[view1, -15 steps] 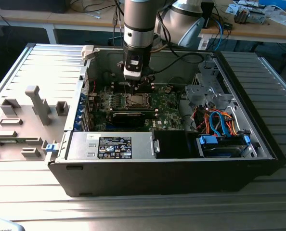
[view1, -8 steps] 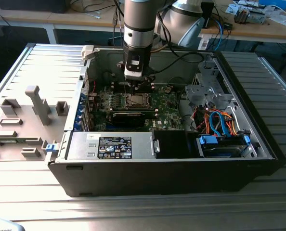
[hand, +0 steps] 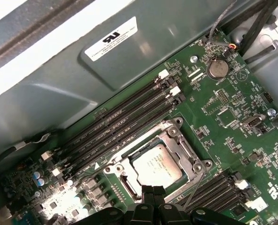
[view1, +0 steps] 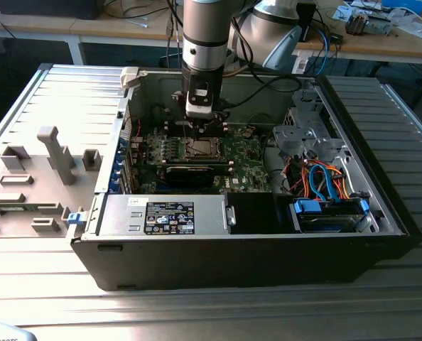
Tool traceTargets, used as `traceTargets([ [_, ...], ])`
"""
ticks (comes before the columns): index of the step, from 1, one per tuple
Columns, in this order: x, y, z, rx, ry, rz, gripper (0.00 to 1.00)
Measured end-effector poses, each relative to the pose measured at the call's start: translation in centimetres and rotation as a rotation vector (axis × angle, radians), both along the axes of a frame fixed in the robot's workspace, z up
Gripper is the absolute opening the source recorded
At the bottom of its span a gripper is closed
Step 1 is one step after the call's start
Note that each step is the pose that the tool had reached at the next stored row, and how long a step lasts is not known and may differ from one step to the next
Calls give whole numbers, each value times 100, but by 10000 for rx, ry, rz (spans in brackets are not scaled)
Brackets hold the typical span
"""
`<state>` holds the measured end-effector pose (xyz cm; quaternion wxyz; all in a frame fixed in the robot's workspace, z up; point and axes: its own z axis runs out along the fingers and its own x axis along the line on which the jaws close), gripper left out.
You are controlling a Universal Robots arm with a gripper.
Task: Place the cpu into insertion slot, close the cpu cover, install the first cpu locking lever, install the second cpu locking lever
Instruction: 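Install the first cpu locking lever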
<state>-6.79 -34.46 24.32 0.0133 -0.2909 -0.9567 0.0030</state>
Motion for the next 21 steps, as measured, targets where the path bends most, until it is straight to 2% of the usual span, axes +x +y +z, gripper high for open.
traceTargets([
  [21,0,0,0,0,0,892,11],
])
